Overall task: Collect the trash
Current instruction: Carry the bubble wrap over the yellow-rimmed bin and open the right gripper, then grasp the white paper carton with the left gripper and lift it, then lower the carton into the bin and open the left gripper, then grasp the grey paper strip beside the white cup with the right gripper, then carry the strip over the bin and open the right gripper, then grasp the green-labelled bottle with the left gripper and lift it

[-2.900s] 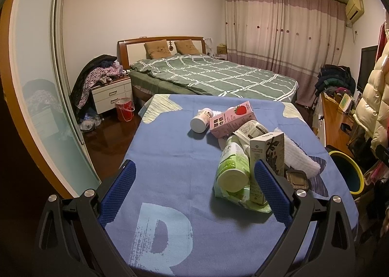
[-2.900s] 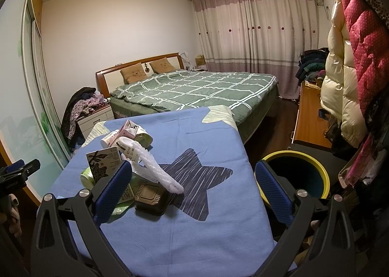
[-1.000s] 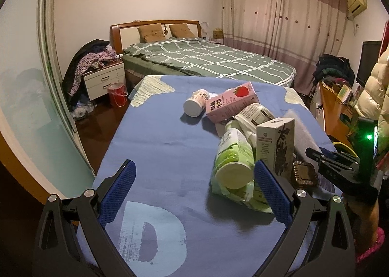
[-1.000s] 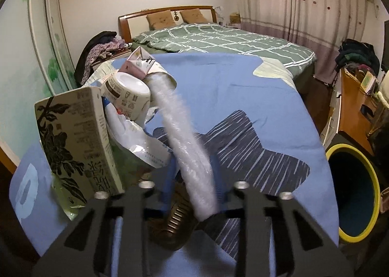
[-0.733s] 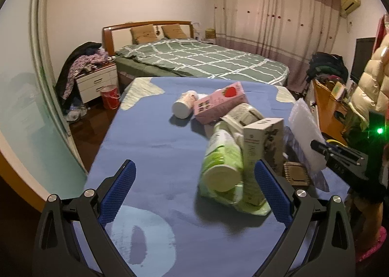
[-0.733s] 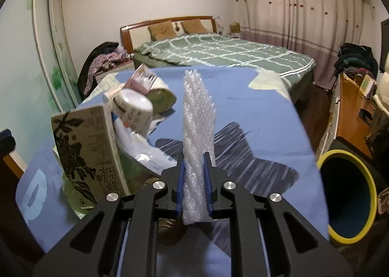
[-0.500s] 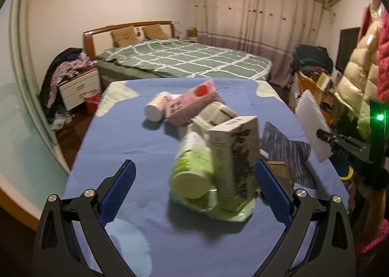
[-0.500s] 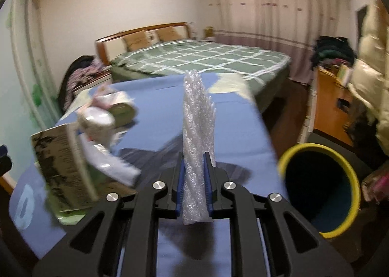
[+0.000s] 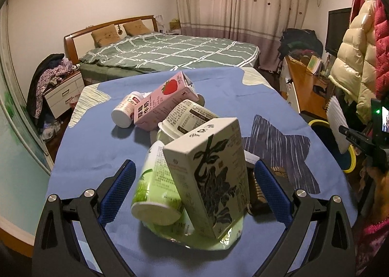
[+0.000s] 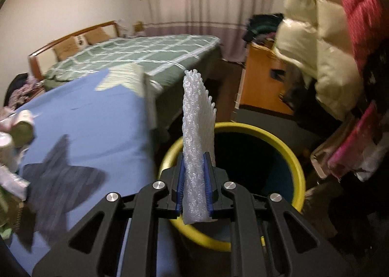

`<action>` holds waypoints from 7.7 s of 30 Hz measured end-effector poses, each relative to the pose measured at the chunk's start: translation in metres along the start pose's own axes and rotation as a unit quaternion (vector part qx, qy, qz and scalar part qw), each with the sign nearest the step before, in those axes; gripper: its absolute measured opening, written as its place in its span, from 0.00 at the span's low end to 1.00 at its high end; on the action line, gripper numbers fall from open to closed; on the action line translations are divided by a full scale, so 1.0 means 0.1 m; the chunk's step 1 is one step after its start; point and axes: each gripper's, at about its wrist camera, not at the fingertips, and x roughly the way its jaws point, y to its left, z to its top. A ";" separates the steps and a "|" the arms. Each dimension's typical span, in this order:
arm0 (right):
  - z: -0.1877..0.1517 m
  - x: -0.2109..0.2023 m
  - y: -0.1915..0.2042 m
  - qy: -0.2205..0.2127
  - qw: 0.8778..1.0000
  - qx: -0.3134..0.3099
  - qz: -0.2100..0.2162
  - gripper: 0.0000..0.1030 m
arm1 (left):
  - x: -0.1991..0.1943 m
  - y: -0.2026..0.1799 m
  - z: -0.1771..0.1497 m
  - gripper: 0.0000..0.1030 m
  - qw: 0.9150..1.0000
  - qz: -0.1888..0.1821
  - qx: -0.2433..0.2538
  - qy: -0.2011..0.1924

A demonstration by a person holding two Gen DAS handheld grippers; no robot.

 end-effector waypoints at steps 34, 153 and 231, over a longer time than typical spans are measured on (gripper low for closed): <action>-0.05 -0.20 -0.07 -0.028 0.999 0.017 -0.001 0.42 | -0.04 -0.21 0.08 0.30 0.997 -0.074 0.031 -0.007; -0.38 -1.11 2.51 -0.030 0.927 -0.239 0.289 0.10 | -0.56 1.06 -0.19 0.95 0.986 0.026 -0.146 -0.077; 0.11 -0.16 0.00 -0.032 0.996 0.046 0.073 0.41 | 0.40 0.49 -0.35 0.74 0.998 -0.002 0.024 0.051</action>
